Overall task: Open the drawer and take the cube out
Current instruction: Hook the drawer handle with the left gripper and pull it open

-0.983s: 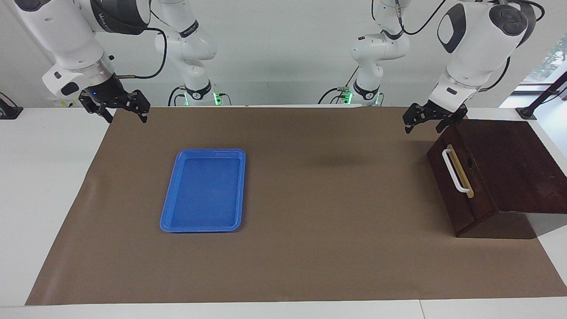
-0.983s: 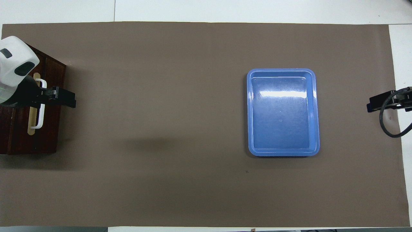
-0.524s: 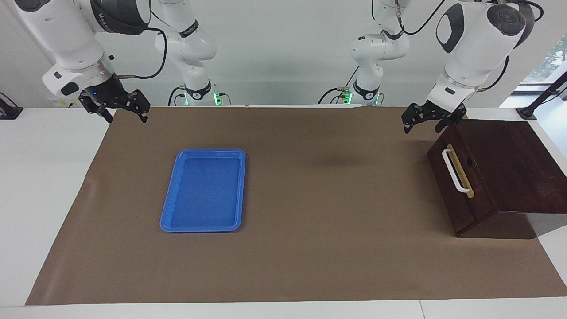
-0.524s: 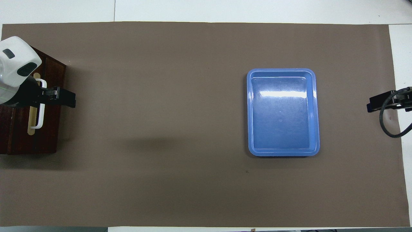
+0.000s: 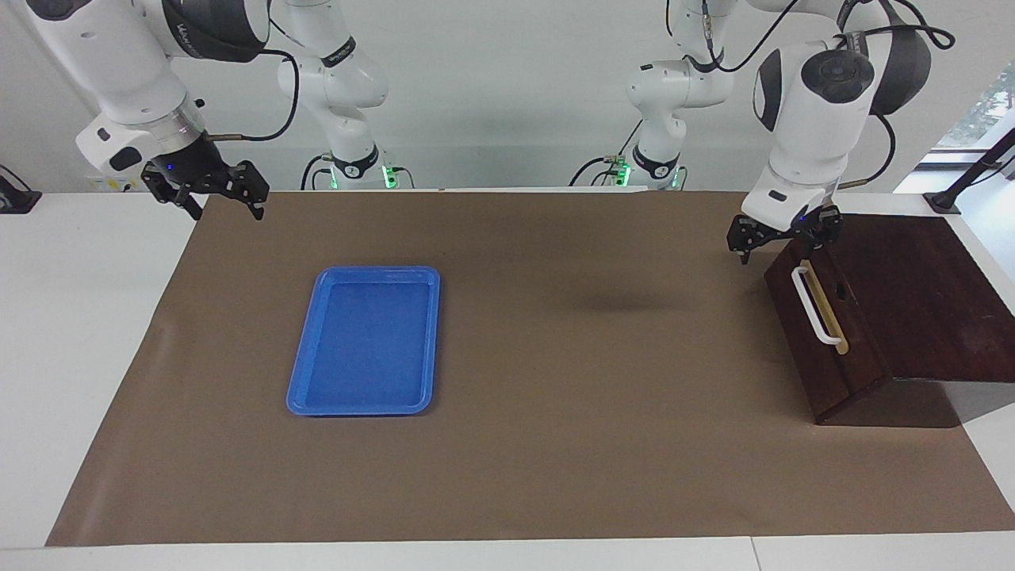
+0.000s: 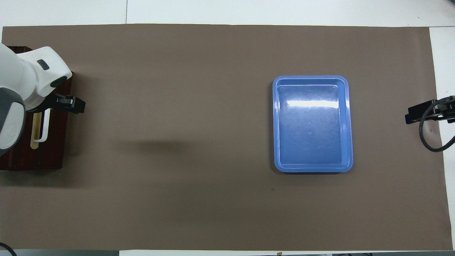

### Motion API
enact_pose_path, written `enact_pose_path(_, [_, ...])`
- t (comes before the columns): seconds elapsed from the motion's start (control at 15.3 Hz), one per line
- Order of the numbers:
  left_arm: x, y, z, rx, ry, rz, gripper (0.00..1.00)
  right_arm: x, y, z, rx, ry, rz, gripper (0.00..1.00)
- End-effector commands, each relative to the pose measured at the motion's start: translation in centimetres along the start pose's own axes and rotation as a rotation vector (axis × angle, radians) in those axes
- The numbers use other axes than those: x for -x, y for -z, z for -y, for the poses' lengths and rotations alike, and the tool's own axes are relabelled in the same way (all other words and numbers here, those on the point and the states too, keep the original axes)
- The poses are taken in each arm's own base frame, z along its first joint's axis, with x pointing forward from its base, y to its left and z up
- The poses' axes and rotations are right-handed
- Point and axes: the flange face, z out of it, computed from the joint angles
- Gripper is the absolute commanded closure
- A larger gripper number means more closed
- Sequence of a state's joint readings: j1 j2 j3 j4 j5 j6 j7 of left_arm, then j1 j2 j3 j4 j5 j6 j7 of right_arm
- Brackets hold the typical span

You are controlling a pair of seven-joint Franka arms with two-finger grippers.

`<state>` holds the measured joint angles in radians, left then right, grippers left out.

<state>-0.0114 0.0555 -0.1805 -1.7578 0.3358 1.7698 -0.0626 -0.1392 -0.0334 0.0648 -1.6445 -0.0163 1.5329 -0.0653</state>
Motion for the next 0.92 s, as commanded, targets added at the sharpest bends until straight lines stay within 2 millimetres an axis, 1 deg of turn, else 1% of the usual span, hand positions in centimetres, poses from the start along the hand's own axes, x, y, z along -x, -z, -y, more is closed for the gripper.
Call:
enact_pose_path(0.0, [-2.0, -4.5, 0.0, -0.102, -0.013, -0.009, 0.00, 0.3, 0.4, 0.1, -0.015, -0.015, 0.005, 0.00])
enact_pose_path(0.07, [-2.4, -5.6, 0.3, -0.117, -0.008, -0.027, 0.00, 0.4, 0.4, 0.1, -0.015, -0.015, 0.007, 0.00])
enact_pose_path(0.13, [-2.5, -7.3, 1.0, -0.138, -0.013, -0.036, 0.00, 0.5, 0.4, -0.5, -0.017, -0.025, 0.011, 0.00])
enact_pose_path(0.26, [-2.2, -9.8, 2.3, -0.166, -0.031, -0.075, 0.00, 0.5, 0.4, -1.0, -0.018, -0.035, 0.013, 0.00])
enact_pose_path(0.39, [-2.3, -11.8, 2.9, -0.188, -0.052, -0.083, 0.00, 0.6, 0.3, -0.9, -0.017, -0.023, 0.018, 0.00])
enact_pose_path(0.46, [-2.2, -12.4, 3.4, -0.185, -0.046, -0.083, 0.00, 0.8, 0.2, -1.0, -0.019, -0.021, 0.036, 0.00])
enact_pose_path(0.59, [-1.8, -13.0, 3.2, -0.183, -0.051, -0.073, 0.00, 0.8, 0.1, -0.6, -0.019, -0.004, 0.042, 0.00])
enact_pose_path(0.72, [-1.2, -14.3, 2.6, -0.177, -0.063, -0.047, 0.00, 0.8, 0.2, -0.2, -0.018, 0.004, 0.037, 0.00])
enact_pose_path(0.85, [-1.0, -15.2, 1.9, -0.166, -0.077, -0.055, 0.00, 0.7, 0.2, 0.0, -0.017, 0.007, 0.034, 0.00])
